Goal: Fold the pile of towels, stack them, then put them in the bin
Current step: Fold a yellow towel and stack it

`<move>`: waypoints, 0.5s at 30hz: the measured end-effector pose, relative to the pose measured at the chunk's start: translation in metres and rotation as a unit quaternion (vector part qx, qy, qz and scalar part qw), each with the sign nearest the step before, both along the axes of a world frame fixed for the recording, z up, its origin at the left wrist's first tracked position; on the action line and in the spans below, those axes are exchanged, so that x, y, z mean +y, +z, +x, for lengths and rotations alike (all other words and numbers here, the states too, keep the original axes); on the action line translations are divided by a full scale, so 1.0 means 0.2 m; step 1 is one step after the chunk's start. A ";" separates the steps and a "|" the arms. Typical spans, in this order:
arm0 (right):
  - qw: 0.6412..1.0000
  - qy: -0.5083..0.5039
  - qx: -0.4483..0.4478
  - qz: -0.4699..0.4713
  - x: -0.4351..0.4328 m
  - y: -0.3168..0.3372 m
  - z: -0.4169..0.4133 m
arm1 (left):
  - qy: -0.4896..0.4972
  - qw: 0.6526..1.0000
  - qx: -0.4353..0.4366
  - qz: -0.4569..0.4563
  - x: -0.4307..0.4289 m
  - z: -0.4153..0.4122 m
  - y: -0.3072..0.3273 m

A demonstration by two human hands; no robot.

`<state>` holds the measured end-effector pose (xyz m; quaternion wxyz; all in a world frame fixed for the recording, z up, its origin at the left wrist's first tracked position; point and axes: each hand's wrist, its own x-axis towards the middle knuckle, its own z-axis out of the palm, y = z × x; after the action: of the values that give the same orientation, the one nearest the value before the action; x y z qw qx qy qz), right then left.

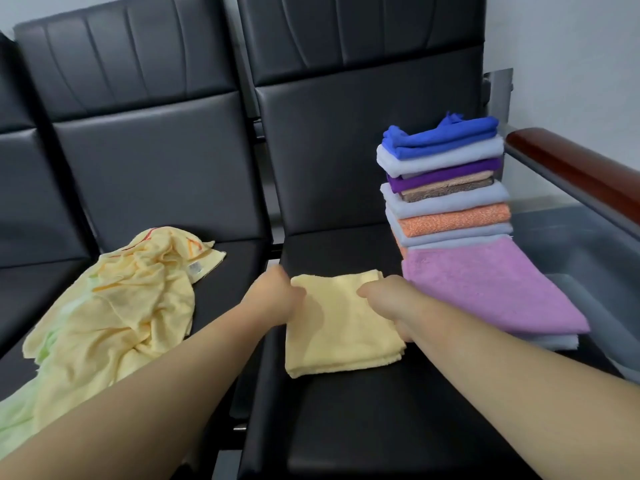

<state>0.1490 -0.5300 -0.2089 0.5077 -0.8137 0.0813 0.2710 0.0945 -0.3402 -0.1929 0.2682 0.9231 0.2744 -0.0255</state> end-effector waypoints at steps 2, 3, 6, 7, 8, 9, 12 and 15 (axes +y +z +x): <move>0.997 0.029 -0.021 -0.067 0.03 0.01 0.01 | 0.010 0.996 0.068 -0.051 0.05 -0.06 -0.05; 0.994 0.040 -0.036 -0.100 0.05 0.01 0.03 | 0.012 0.993 0.090 -0.077 0.05 -0.08 -0.07; 0.954 0.138 -0.076 -0.253 0.10 0.03 0.04 | 0.014 0.992 0.088 -0.093 0.07 -0.06 -0.11; 0.935 0.167 -0.091 -0.298 0.10 0.03 0.03 | 0.016 0.991 0.083 -0.103 0.07 -0.04 -0.12; 0.923 0.185 -0.099 -0.324 0.11 0.03 0.03 | 0.025 0.990 0.076 -0.119 0.06 -0.04 -0.12; 0.915 0.194 -0.102 -0.337 0.11 0.02 0.04 | 0.039 0.986 0.066 -0.150 0.06 -0.03 -0.12; 0.925 0.185 -0.113 -0.311 0.11 0.00 0.04 | 0.083 0.964 0.005 -0.254 0.05 -0.05 -0.10; 0.974 0.106 -0.124 -0.160 0.08 0.03 0.02 | 0.067 0.973 -0.102 -0.196 0.04 -0.07 -0.06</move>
<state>0.1539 -0.5136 -0.2038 0.3459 -0.9155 -0.0265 0.2035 0.0809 -0.3321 -0.2046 0.4719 0.8298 0.2962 0.0333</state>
